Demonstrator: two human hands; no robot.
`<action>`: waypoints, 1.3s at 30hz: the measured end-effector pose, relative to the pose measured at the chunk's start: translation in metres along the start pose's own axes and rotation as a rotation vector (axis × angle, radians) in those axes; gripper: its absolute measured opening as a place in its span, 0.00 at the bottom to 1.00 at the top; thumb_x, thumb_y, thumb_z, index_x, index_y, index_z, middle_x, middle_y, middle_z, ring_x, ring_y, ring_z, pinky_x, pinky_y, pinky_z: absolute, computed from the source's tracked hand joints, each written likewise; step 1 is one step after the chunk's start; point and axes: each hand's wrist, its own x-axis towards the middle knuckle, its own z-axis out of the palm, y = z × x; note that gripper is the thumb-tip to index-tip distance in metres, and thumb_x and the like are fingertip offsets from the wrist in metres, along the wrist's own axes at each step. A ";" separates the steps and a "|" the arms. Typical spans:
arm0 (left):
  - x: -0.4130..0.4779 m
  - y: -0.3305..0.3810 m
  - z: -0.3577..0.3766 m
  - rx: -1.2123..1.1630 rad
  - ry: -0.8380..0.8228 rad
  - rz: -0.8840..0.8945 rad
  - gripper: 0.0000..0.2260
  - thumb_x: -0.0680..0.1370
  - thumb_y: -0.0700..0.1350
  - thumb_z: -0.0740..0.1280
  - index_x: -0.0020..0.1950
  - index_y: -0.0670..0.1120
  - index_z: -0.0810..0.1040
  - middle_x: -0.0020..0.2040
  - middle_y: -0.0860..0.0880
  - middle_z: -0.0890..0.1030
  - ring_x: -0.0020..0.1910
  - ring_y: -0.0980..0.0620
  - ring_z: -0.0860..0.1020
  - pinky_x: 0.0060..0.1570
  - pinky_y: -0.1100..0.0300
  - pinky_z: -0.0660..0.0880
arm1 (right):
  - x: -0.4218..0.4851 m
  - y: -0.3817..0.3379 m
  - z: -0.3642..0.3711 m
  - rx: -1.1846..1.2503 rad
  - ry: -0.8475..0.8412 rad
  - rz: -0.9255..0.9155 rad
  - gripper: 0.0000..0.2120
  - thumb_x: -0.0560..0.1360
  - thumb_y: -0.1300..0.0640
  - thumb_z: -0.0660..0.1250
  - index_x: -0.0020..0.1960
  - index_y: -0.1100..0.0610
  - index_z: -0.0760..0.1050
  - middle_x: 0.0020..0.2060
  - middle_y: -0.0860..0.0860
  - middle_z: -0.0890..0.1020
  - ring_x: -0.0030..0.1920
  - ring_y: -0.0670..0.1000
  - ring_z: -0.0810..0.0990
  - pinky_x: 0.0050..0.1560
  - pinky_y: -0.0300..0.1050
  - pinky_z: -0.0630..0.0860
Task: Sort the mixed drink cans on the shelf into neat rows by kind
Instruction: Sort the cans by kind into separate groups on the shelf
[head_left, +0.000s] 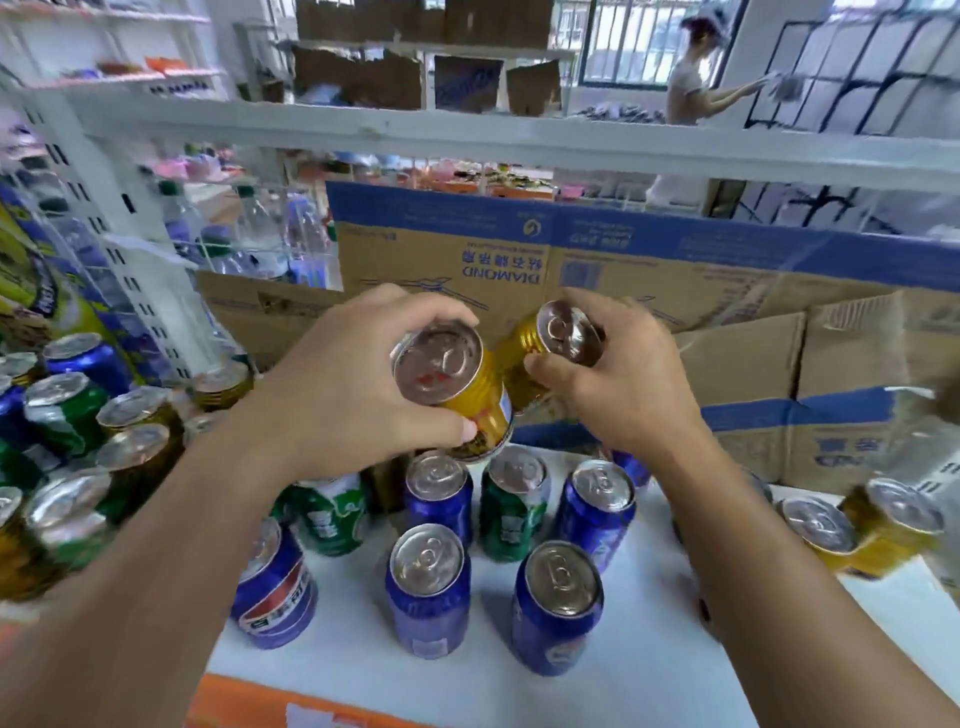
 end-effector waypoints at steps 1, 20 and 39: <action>0.006 0.006 0.008 -0.024 -0.011 0.030 0.28 0.57 0.61 0.75 0.56 0.69 0.71 0.54 0.65 0.71 0.55 0.69 0.70 0.47 0.72 0.66 | -0.006 0.006 -0.011 0.010 0.037 0.023 0.14 0.68 0.52 0.75 0.53 0.51 0.80 0.44 0.47 0.81 0.48 0.49 0.78 0.45 0.44 0.73; 0.081 0.108 0.186 0.450 -0.636 0.439 0.22 0.64 0.51 0.76 0.54 0.53 0.73 0.48 0.53 0.72 0.46 0.51 0.74 0.44 0.51 0.78 | -0.157 0.123 -0.141 -0.373 0.042 0.652 0.09 0.61 0.52 0.74 0.38 0.50 0.76 0.34 0.48 0.76 0.33 0.49 0.74 0.29 0.45 0.69; 0.056 0.084 0.184 0.335 -0.357 0.172 0.30 0.74 0.57 0.69 0.74 0.57 0.62 0.69 0.54 0.66 0.67 0.51 0.67 0.63 0.56 0.67 | -0.125 0.129 -0.097 -0.403 -0.189 0.404 0.26 0.74 0.47 0.68 0.70 0.51 0.68 0.65 0.52 0.70 0.65 0.56 0.69 0.64 0.50 0.69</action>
